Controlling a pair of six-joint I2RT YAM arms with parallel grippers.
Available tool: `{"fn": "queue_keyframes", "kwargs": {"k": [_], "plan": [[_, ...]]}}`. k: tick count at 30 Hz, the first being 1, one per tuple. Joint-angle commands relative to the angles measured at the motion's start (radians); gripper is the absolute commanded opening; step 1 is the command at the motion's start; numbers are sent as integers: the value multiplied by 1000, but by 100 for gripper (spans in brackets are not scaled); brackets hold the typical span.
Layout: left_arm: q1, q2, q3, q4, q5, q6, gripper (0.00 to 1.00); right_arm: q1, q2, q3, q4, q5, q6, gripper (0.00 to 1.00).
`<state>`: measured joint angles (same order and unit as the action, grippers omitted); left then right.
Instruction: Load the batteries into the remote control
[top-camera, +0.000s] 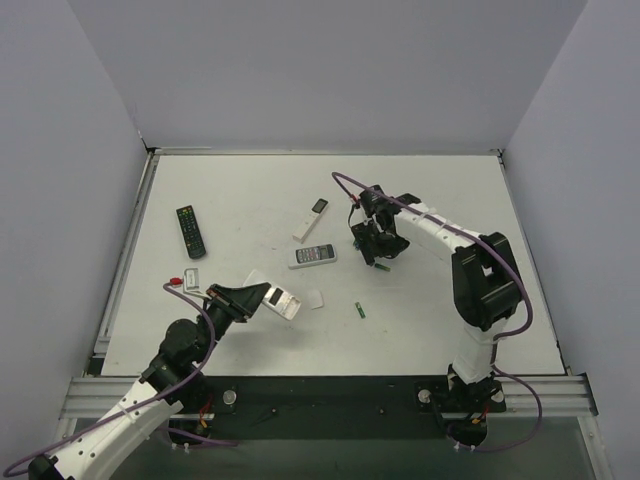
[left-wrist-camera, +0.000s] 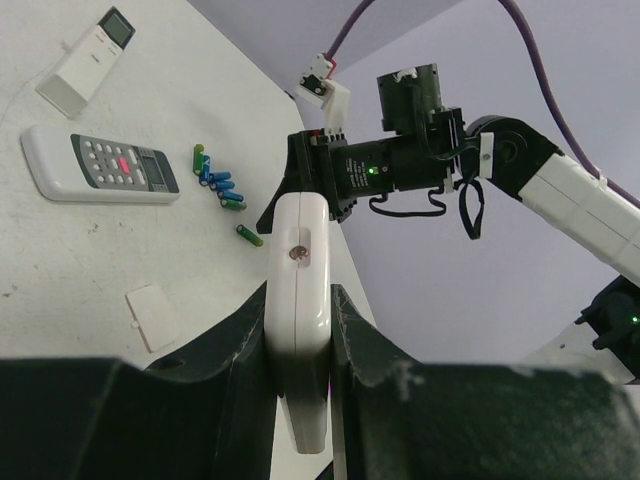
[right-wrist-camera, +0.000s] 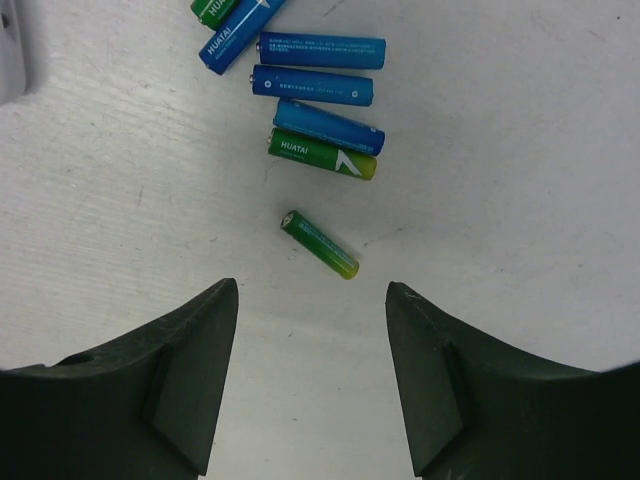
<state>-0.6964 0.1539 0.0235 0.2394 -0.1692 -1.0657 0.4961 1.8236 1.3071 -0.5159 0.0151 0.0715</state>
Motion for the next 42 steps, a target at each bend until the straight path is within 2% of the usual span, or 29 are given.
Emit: {"fn": "queue_keyframes", "kwargs": {"k": [1, 11, 18, 27, 31, 37, 42], "plan": [[8, 3, -42, 60, 37, 4, 0, -24, 49, 67, -82, -4, -116, 54], [11, 7, -45, 61, 27, 6, 0, -27, 140, 119, -121, -99, -205, 45], [12, 30, -43, 80, 37, -2, 0, -25, 192, 142, -124, -99, -237, 39], [11, 26, -50, 78, 37, -22, 0, -22, 226, 143, -131, -107, -228, 18], [11, 35, -56, 95, 34, -40, 0, -19, 206, 116, -128, -139, -176, 0], [11, 55, -76, 136, 28, -80, 0, -5, 112, 60, -92, -170, -95, 0], [12, 53, -108, 193, -6, -122, 0, 22, -84, -14, 57, -245, 100, 0]]}}
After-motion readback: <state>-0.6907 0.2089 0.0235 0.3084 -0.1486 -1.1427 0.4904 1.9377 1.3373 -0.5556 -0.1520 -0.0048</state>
